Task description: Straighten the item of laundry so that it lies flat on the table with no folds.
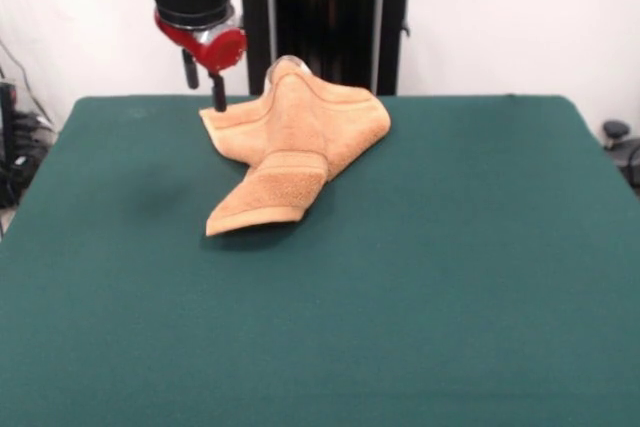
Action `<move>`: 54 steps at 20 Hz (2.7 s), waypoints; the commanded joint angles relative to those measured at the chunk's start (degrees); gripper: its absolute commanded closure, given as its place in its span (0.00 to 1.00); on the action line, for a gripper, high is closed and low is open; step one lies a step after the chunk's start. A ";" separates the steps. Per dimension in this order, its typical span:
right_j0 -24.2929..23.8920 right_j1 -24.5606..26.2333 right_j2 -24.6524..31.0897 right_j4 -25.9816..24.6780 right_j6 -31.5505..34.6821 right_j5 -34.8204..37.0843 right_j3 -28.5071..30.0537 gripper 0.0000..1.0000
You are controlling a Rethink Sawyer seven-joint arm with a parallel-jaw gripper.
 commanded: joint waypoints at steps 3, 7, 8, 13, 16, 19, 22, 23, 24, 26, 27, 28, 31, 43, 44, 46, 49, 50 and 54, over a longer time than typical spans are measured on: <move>1.68 2.29 5.46 1.06 0.13 -5.71 5.20 0.00; 3.01 3.94 4.16 -0.32 2.07 -9.25 5.53 0.00; 3.15 4.24 3.98 -0.42 2.28 -9.84 5.56 0.00; 4.23 5.93 2.86 -1.23 2.57 -12.08 4.57 0.00; 4.11 6.86 2.55 -1.22 2.42 -13.25 4.42 0.00; 4.73 8.21 1.81 -1.61 2.97 -15.23 4.06 0.00; 5.70 10.80 0.79 -2.30 3.96 -18.47 2.85 0.00; 5.97 11.44 0.48 -2.36 4.21 -19.48 2.68 0.00; 5.97 11.48 0.40 -2.25 4.13 -19.73 2.84 0.00; 6.25 11.48 -0.03 -2.00 4.07 -19.82 2.93 0.00; 6.23 11.39 -0.09 -1.92 3.84 -19.79 2.96 0.00; 6.14 12.02 -0.21 -1.95 3.56 -19.97 2.57 0.00; 6.53 14.19 -0.68 -2.03 3.85 -21.76 2.11 0.00; 7.51 18.67 -1.93 -0.74 2.22 -21.10 0.64 0.00; 7.20 18.71 -1.63 -0.45 2.10 -20.73 0.72 0.00; 7.22 18.66 -1.67 -0.12 2.35 -20.41 0.90 0.00; 7.84 17.70 -2.01 0.61 3.79 -21.10 1.86 0.00; 7.81 17.36 -1.97 1.06 4.13 -20.76 2.18 0.00; 8.25 16.46 -2.39 1.49 4.39 -19.80 2.53 0.00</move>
